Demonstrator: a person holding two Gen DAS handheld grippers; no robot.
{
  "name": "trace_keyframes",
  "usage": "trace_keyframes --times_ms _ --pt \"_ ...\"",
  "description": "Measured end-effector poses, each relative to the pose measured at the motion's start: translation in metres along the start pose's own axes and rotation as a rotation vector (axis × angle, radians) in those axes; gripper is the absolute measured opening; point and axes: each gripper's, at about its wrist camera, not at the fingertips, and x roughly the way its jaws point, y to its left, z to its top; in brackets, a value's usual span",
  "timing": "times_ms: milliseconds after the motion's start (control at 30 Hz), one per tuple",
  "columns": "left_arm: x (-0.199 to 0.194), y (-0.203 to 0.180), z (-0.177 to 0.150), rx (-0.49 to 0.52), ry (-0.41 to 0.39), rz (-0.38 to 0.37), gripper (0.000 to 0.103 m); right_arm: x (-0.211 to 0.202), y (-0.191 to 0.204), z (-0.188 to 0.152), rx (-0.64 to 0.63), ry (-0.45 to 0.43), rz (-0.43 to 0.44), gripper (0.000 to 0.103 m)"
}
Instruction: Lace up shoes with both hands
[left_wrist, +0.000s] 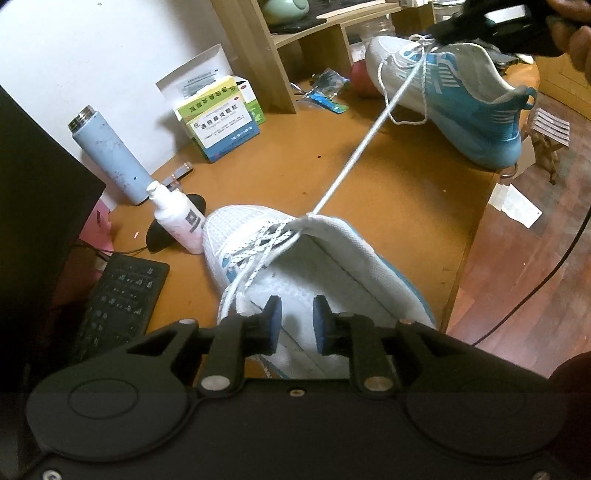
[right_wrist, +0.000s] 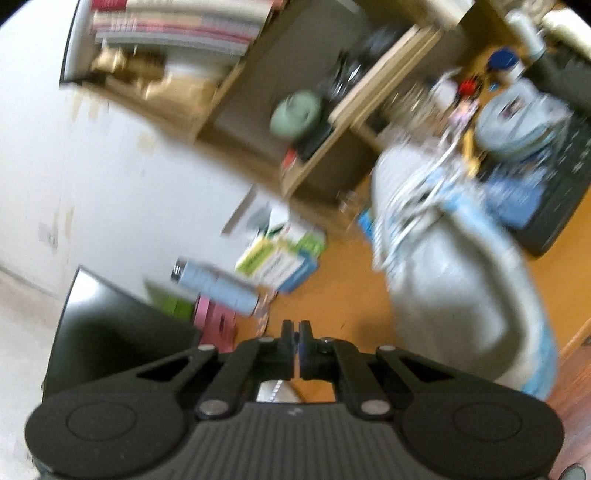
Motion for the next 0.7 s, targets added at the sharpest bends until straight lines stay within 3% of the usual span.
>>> trace_keyframes --times_ms 467,700 --pt "-0.005 -0.003 0.002 0.006 -0.011 0.016 0.023 -0.071 -0.03 0.036 0.043 -0.174 -0.06 0.002" --pt "-0.012 0.0 0.003 -0.01 -0.022 0.012 0.028 -0.075 -0.024 0.035 0.023 -0.164 -0.04 0.002"
